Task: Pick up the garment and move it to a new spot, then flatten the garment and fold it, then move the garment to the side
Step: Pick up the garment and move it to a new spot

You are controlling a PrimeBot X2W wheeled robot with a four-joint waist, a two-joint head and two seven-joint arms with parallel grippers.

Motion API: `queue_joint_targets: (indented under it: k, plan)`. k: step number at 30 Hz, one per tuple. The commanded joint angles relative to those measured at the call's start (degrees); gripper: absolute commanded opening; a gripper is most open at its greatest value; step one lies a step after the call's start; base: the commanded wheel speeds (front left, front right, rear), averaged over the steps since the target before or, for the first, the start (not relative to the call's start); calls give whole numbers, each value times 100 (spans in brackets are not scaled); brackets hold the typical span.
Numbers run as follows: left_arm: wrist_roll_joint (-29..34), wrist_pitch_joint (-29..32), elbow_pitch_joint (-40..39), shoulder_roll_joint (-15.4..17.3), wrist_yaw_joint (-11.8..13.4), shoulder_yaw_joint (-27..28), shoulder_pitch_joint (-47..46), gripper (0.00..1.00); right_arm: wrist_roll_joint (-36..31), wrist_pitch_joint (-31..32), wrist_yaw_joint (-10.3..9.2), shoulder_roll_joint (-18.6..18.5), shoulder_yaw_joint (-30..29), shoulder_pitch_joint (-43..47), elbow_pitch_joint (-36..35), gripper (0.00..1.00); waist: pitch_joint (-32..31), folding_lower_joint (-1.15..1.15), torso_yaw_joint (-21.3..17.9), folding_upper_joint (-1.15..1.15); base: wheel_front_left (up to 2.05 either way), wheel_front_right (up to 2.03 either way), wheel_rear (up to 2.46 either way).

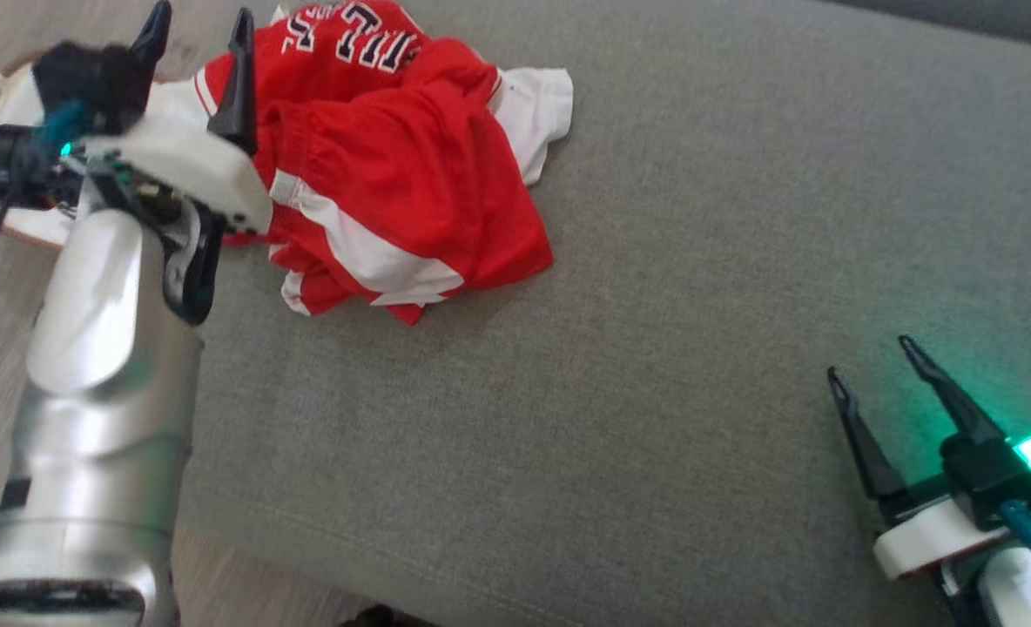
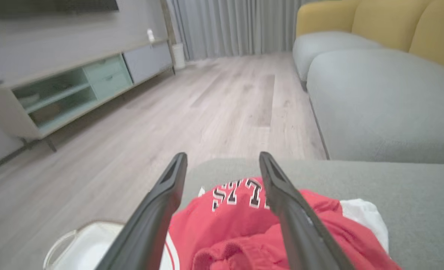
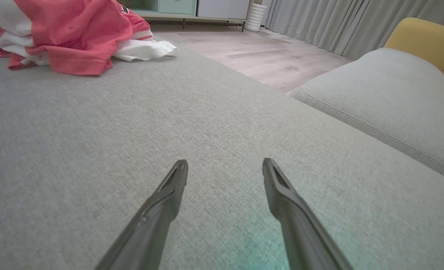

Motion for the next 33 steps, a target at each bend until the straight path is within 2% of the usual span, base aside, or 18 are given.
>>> queue_joint_targets:
  k: [1,5,10,11,12,13,20,27,33]
  plan:
    - [-126,225,121,210,-8,121,-263,100,17,-63,-4,-168,56,-100,-216,100,236,-2,39,0,0,0,0]
    - [-538,760,994,101,-31,-27,-481,100,33,-63,-4,-360,-3,-45,-311,100,432,-2,26,0,0,0,0]
    - [-981,962,1614,-53,-36,-334,-381,100,50,-63,-4,-448,-62,-31,-383,100,562,-2,20,0,0,0,0]
    - [-1043,894,1680,-41,-36,-430,-363,90,48,-63,-4,-455,-68,-32,-388,100,574,-2,20,0,0,0,0]
    - [-1076,770,1732,1,-37,-516,-360,38,40,-63,-4,-459,-70,-38,-389,100,582,-2,17,0,0,0,0]
    - [-1100,590,1764,47,-37,-591,-375,0,34,-63,-4,-455,-74,-52,-386,100,586,-2,12,0,0,0,0]
    - [-1210,-451,1857,215,-37,-927,-713,0,54,-63,-4,-252,-11,-150,-257,100,295,-2,-78,0,0,0,0]
    - [-1061,-599,1728,494,-38,-1440,-1309,0,131,-63,-4,370,172,-251,-1,100,-550,-2,-537,0,0,0,0]
    - [-935,-494,1380,541,-37,-1639,-1719,0,174,-63,-4,928,279,-191,201,100,-1284,-2,-1175,0,0,0,0]
